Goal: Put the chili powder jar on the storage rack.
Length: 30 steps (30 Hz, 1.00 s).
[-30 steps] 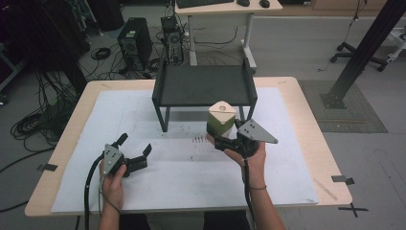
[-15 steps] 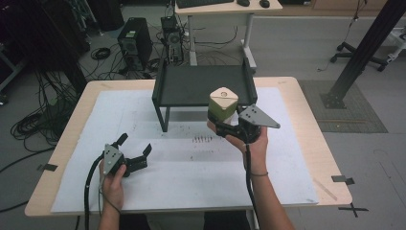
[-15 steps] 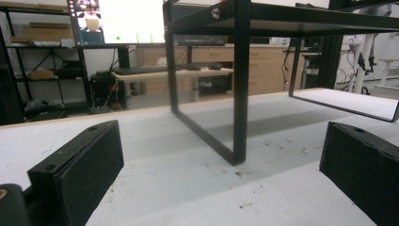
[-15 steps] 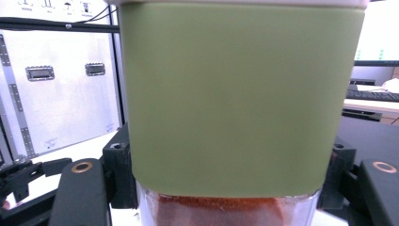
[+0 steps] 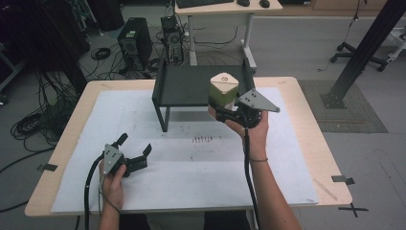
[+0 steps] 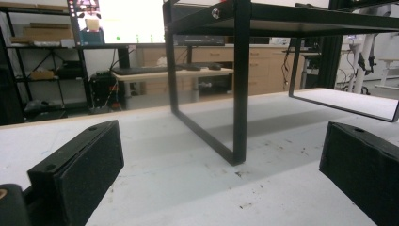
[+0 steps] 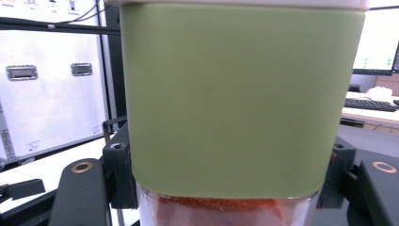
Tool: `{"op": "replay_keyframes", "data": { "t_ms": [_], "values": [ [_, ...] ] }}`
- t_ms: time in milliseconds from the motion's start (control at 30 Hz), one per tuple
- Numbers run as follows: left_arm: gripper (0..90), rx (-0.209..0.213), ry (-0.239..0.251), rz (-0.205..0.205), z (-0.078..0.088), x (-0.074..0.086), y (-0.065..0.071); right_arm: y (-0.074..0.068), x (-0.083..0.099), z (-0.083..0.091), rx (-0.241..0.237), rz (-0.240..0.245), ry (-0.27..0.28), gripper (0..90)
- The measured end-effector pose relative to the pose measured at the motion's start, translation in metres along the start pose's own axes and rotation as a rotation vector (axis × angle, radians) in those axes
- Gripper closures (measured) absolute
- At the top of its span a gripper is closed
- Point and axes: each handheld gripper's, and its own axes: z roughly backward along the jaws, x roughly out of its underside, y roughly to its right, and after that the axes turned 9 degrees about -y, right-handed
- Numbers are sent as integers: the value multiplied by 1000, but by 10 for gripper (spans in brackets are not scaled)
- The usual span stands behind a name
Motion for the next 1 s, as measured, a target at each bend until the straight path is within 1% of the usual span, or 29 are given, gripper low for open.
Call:
{"op": "replay_keyframes", "data": {
  "t_ms": [100,467,667,1000],
  "values": [
    [4,1,1,1,0,0,0,3,-3,-3,8,-8,-3,295],
    [4,1,1,1,0,0,0,18,-8,-21,55,-12,-19,295],
    [4,0,1,1,0,0,0,25,-9,-31,78,-11,-33,295],
    [4,-1,0,-1,0,0,0,36,-9,-45,113,-31,-41,295]
  ]
}}
